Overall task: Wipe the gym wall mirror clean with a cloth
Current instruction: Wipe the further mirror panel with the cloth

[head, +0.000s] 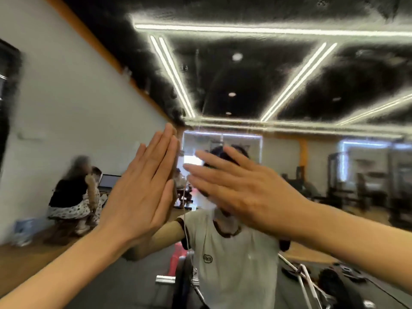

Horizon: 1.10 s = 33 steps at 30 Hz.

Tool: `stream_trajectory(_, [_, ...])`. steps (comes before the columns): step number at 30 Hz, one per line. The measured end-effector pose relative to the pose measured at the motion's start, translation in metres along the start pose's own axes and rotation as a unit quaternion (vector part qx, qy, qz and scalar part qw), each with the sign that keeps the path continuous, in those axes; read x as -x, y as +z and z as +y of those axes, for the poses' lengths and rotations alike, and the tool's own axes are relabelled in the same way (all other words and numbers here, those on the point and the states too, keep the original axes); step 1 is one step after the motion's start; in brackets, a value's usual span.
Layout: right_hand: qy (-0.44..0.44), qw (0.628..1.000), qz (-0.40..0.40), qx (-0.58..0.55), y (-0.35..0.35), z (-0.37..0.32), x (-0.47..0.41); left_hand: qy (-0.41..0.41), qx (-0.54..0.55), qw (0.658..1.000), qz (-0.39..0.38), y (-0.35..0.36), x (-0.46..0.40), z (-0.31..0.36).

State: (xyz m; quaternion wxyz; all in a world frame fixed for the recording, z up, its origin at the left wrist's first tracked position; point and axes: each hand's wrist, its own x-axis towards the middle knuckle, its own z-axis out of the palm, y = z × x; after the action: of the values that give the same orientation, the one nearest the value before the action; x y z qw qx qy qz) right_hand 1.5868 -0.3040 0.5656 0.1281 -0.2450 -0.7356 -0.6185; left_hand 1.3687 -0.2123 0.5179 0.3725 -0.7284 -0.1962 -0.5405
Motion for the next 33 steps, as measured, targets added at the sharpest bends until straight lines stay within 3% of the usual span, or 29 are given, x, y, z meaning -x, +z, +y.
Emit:
stream_trajectory(3, [0.161,0.983,0.072,0.049,-0.009,0.061,-0.058,0.008,-0.018,1.000,0.004,0.000,-0.001,0.000])
stream_trajectory(5, [0.210,0.972,0.094,0.055,-0.010,0.079,-0.084,0.014,-0.021,1.000,0.007,0.000,-0.001,0.002])
stream_trajectory(9, [0.131,0.987,0.079,0.042,0.008,0.037,-0.075,-0.026,0.001,0.999,0.019,-0.009,0.002,-0.007])
stream_trajectory(13, [0.001,1.000,0.002,0.012,0.021,-0.040,-0.024,-0.080,-0.020,0.997,0.011,-0.023,0.016,-0.042])
stream_trajectory(16, [-0.072,0.997,-0.017,0.000,0.018,-0.046,-0.014,-0.073,-0.024,0.997,-0.009,-0.022,0.028,-0.055])
stream_trajectory(18, [-0.037,0.999,0.002,0.007,0.015,-0.017,-0.036,-0.063,-0.016,0.998,-0.005,-0.018,0.032,-0.057])
stream_trajectory(21, [0.141,0.986,0.067,0.058,0.006,0.044,-0.088,-0.056,-0.011,0.998,0.009,-0.016,0.032,-0.060])
stream_trajectory(23, [0.224,0.969,0.088,0.057,0.003,0.050,-0.110,-0.053,-0.011,0.998,0.015,-0.015,0.031,-0.061])
stream_trajectory(25, [0.208,0.973,0.090,0.045,0.014,0.018,-0.104,-0.056,-0.007,0.998,0.016,-0.015,0.031,-0.059])
stream_trajectory(28, [0.068,0.998,0.017,0.004,0.028,-0.061,-0.057,-0.061,0.009,0.998,0.004,-0.017,0.031,-0.058])
stream_trajectory(30, [-0.010,0.999,-0.033,-0.021,0.025,-0.077,-0.037,-0.057,0.020,0.998,-0.001,-0.018,0.032,-0.059])
stream_trajectory(33, [0.045,0.999,-0.020,-0.011,0.016,-0.036,-0.066,-0.059,0.035,0.998,-0.006,-0.017,0.032,-0.058])
